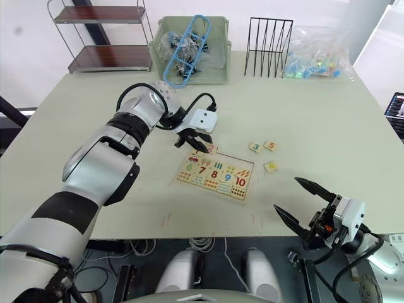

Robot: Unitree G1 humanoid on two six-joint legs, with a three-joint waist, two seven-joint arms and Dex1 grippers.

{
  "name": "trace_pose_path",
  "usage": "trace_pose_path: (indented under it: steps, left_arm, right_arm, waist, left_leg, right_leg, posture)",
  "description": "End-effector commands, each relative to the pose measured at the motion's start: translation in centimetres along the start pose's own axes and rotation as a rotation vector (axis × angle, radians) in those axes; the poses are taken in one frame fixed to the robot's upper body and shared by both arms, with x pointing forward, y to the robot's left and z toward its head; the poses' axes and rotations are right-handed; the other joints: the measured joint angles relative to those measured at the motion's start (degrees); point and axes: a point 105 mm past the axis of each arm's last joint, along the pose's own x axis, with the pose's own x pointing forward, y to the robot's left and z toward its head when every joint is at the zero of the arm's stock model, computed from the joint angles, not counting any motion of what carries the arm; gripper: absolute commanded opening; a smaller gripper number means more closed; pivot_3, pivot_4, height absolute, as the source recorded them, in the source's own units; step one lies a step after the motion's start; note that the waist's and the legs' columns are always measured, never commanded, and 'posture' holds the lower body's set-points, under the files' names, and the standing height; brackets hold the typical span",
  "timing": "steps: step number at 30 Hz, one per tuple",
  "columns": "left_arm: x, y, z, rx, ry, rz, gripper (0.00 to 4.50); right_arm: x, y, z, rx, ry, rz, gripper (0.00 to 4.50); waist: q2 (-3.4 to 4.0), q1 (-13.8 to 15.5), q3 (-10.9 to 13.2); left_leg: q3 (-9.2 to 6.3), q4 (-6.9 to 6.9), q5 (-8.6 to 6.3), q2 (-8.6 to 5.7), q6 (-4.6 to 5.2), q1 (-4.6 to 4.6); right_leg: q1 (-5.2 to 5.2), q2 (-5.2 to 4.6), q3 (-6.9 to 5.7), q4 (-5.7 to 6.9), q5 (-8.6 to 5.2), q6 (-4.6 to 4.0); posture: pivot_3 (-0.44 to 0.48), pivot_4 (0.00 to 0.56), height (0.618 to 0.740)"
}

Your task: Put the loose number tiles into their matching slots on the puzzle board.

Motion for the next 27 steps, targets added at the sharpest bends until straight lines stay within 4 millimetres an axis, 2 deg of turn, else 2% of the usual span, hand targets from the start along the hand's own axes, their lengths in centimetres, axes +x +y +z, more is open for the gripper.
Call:
trace_pose_path:
  steps: [1, 11, 27]
  left_arm:
    - [-0.18, -0.01, -0.07, 0.004, -0.002, 0.003, 0.91]
    - [0.45, -0.38, -0.34, 0.004, 0.0, -0.015, 0.91]
    - [0.78, 0.09, -0.07, 0.013, 0.011, 0.017, 0.91]
  right_arm:
    - [0.14, 0.17, 0.68, -0.028, -0.016, 0.001, 4.5]
    - [0.21, 0.55, 0.43, -0.019, -0.015, -0.012, 4.5]
    - [0.23, 0.71, 0.5, -0.024, -0.014, -0.033, 4.5]
  waist:
    - [0.0, 0.0, 0.0]
    - [0.0, 0.0, 0.0]
    - [0.0, 0.0, 0.0]
  left_leg:
    - [0.0, 0.0, 0.0, 0.0, 0.0, 0.0]
    - [-0.01, 0.0, 0.0, 0.0, 0.0, 0.0]
    - [-0.01, 0.0, 0.0, -0.01, 0.0, 0.0]
  right_leg:
    - [0.0, 0.0, 0.0, 0.0, 0.0, 0.0]
    - [0.0, 0.0, -0.01, 0.01, 0.01, 0.0]
    - [0.01, -0.01, -0.01, 0.02, 0.01, 0.0]
  posture:
    - [0.0, 0.15, 0.74]
    - [0.0, 0.15, 0.74]
    - [0.0, 0.15, 0.74]
